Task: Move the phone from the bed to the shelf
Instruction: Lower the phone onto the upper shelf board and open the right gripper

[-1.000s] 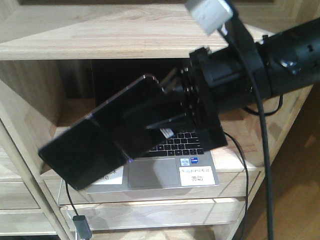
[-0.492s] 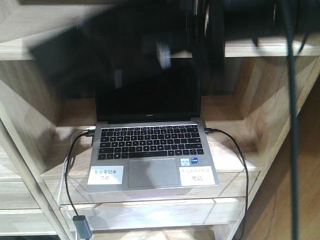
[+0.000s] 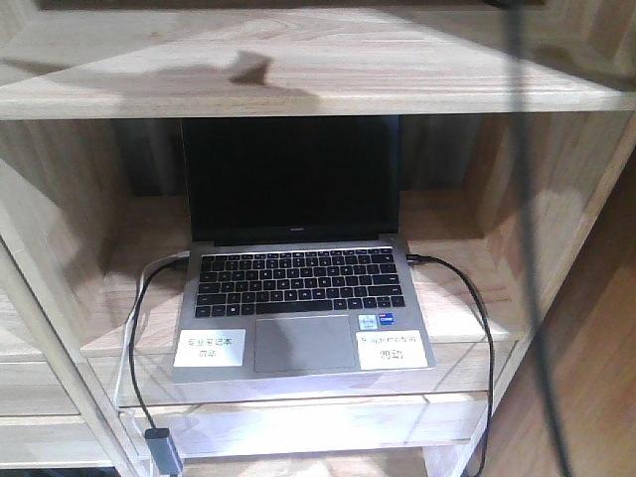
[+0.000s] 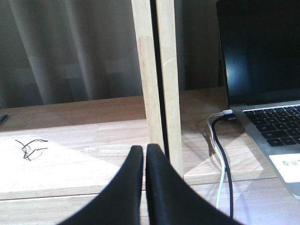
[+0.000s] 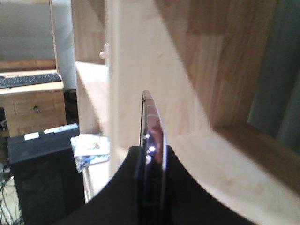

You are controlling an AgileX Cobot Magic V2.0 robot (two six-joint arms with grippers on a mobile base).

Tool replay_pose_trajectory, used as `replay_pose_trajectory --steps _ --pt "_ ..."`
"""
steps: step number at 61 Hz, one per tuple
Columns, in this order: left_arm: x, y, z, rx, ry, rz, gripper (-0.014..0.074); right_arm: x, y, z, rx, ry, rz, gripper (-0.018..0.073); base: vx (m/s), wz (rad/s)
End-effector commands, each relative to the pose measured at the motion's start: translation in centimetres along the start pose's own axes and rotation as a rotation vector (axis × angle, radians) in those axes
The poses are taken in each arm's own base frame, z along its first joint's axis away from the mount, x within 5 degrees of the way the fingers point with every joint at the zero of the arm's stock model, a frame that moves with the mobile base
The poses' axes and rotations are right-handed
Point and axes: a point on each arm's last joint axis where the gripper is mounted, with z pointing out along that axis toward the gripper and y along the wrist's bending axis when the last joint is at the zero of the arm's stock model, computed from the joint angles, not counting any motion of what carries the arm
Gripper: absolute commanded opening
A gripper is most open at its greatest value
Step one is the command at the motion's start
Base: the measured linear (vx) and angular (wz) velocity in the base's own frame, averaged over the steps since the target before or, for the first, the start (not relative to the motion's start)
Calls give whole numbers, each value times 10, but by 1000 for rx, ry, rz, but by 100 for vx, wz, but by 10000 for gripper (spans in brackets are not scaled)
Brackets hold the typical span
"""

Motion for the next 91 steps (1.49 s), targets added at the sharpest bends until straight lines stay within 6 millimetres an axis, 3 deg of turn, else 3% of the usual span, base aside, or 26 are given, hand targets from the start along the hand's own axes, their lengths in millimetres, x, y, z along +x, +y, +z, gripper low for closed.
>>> replay_pose_trajectory --steps 1,15,40,56,73,83,91 --pt "-14 2 -3 -11 -106 -15 1 -27 -4 0 20 -143 24 -3 0 0" --pt "-14 2 -3 -11 -106 -15 1 -10 -39 38 1 -176 93 -3 0 0" --pt "-14 2 -3 -11 -106 -15 1 51 -79 83 18 -82 188 -3 0 0" --pt "-14 2 -3 -11 -106 -15 1 74 -92 95 52 -46 198 -2 0 0" --pt "-14 2 -3 -11 -106 -15 1 78 -97 96 80 -42 197 21 0 0" --pt "-14 2 -3 -11 -106 -15 1 79 -97 96 85 -36 189 95 0 0" --pt "-14 2 -3 -11 -106 -15 1 79 -97 96 88 -36 188 208 0 0"
